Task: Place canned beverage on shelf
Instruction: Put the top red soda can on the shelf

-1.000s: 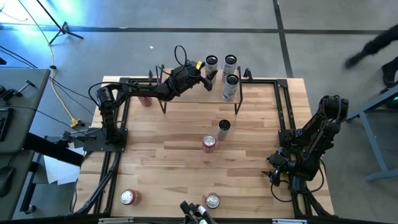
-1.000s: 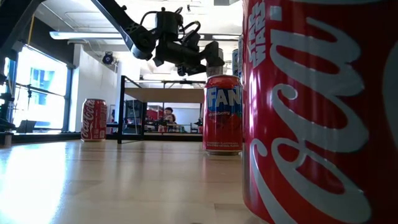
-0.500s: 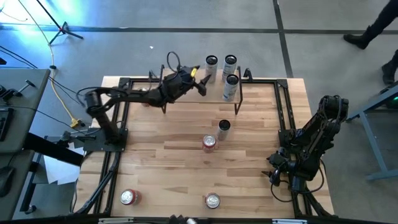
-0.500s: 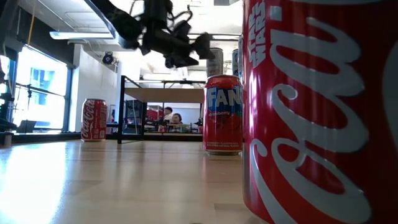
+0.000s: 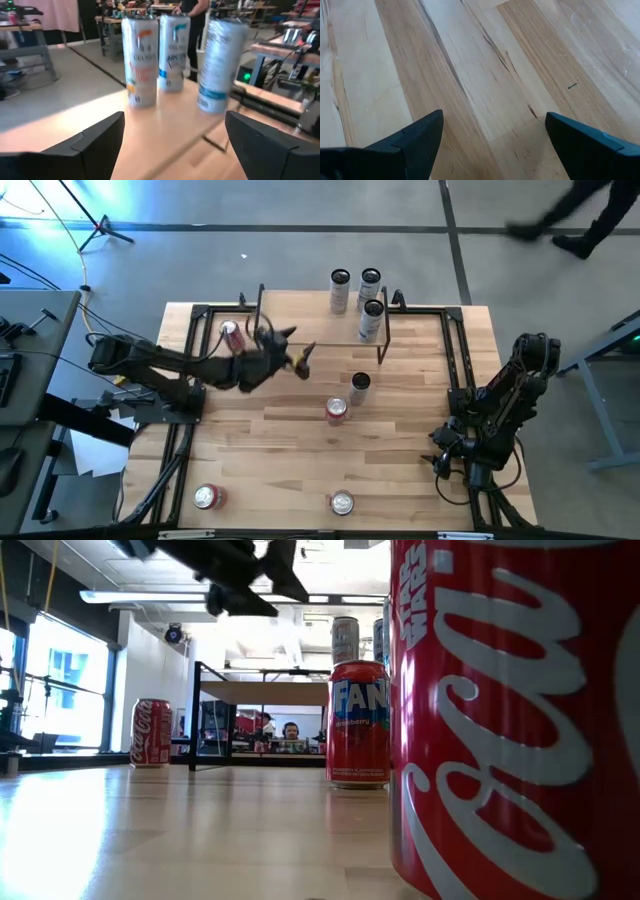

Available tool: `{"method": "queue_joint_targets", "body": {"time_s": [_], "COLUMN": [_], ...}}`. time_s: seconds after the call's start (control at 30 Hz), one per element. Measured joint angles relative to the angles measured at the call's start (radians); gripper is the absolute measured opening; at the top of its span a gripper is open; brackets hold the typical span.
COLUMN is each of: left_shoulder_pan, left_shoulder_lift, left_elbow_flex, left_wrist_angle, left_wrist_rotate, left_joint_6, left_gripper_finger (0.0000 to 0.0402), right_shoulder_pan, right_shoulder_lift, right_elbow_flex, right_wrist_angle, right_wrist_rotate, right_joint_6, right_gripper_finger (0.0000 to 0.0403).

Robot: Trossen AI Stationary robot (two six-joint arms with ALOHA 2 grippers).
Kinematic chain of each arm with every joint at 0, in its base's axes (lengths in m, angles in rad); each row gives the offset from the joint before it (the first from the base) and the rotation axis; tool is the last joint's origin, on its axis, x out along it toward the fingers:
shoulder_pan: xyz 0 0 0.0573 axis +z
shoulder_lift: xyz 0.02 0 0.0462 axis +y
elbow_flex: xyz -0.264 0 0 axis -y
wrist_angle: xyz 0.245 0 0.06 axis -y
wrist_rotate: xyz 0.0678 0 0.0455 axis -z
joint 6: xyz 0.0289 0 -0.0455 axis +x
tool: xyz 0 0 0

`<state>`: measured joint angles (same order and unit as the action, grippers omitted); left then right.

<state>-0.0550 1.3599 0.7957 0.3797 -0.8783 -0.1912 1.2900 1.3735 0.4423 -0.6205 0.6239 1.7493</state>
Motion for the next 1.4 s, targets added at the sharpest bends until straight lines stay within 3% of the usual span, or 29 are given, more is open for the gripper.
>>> {"method": "queue_joint_targets", "body": {"time_s": [0.17, 0.4, 0.63, 0.87, 1.4], "left_shoulder_pan": [-0.173, -0.356, -0.465, -0.475, -0.3], "left_shoulder_lift": [0.012, 0.065, 0.156, 0.295, 0.489], "left_elbow_flex": [0.0, 0.0, 0.0, 0.025, 0.198], "left_wrist_angle": [-0.033, -0.041, -0.016, 0.178, 0.166], "left_wrist_rotate": [-0.113, -0.12, -0.109, -0.112, -0.036], "left_joint_6": [-0.086, -0.147, -0.218, -0.124, -0.084], "left_gripper_finger": [0.0326, 0.0326, 0.0326, 0.0326, 0.0326], "right_shoulder_pan": [0.0, 0.0, 0.0, 0.0, 0.0], "right_shoulder_lift": [0.0, 0.0, 0.0, 0.0, 0.0], "right_elbow_flex": [0.0, 0.0, 0.0, 0.0, 0.0], "right_wrist_angle": [0.0, 0.0, 0.0, 0.0, 0.0], "right_wrist_rotate": [0.0, 0.0, 0.0, 0.0, 0.0], "right_joint_6": [0.0, 0.0, 0.0, 0.0, 0.0], "right_gripper_finger": [0.0339, 0.0339, 0.0339, 0.0339, 0.0339]}}
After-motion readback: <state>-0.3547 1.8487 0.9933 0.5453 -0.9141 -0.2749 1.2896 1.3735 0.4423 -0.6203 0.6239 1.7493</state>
